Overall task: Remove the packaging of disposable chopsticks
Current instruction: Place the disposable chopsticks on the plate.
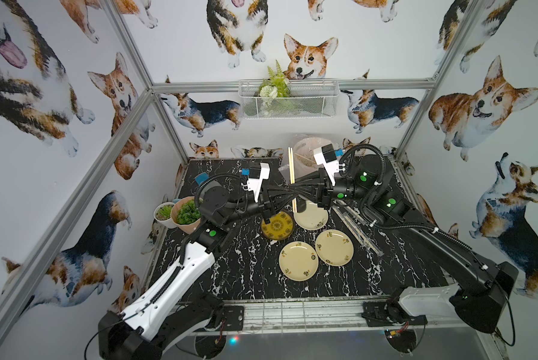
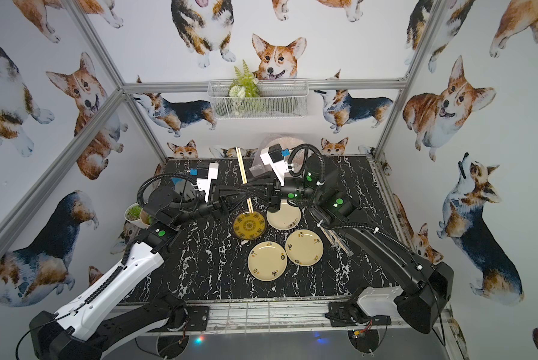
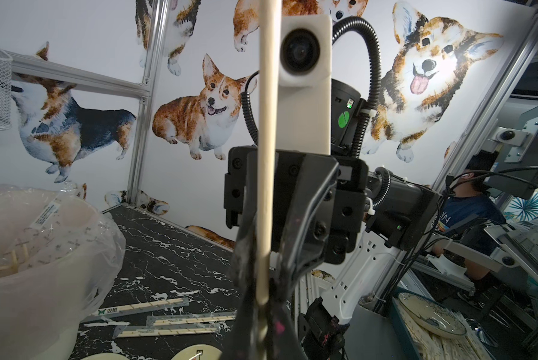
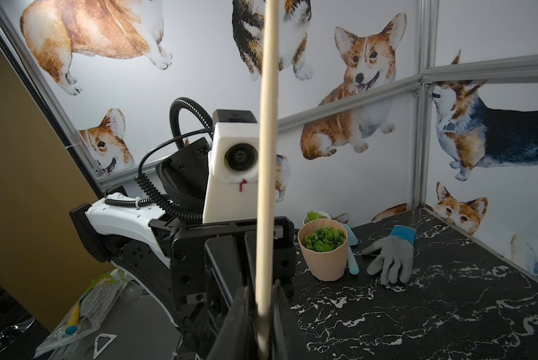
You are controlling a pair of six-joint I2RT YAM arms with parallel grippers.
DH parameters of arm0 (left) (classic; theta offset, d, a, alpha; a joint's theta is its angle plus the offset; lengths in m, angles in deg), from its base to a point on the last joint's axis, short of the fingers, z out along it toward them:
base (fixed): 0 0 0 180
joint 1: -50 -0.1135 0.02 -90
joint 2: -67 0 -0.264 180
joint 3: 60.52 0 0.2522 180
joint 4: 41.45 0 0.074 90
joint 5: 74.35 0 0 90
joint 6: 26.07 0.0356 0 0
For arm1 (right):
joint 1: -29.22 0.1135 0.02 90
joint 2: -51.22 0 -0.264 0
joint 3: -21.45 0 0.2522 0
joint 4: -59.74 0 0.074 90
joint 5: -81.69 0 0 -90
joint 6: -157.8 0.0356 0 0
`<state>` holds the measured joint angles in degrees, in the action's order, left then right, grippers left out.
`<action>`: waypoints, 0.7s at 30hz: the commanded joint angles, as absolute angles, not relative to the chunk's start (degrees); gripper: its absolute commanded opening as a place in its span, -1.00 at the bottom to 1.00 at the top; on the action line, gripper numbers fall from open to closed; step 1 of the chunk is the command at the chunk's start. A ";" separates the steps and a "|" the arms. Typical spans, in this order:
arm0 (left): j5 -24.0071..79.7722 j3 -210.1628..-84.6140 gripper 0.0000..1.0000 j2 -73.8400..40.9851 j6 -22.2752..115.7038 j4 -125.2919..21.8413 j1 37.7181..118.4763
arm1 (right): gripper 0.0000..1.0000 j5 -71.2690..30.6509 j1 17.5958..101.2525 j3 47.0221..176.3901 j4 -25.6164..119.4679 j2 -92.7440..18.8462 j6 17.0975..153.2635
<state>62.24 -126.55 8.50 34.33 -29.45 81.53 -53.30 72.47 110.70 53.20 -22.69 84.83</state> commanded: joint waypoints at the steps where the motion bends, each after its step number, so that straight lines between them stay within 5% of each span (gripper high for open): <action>1: 63.69 -126.97 -1.00 8.55 34.37 -28.38 81.46 | -0.65 -54.51 72.55 111.22 54.31 -22.85 85.79; 7: 64.38 -127.13 -1.00 8.15 34.32 -28.37 81.55 | -0.72 -54.89 72.60 111.49 55.64 -23.48 87.40; 11: 64.98 -127.39 -1.00 7.60 34.23 -28.35 81.55 | -0.99 -54.64 72.55 112.29 55.64 -24.10 88.01; 18: 62.42 -127.63 -1.00 7.67 35.62 -30.19 81.55 | -1.00 -50.44 72.55 112.82 54.12 -23.98 87.66; 21: 61.34 -127.75 -0.48 8.01 36.33 -30.92 81.55 | -1.00 -49.62 72.60 113.16 53.72 -24.11 88.01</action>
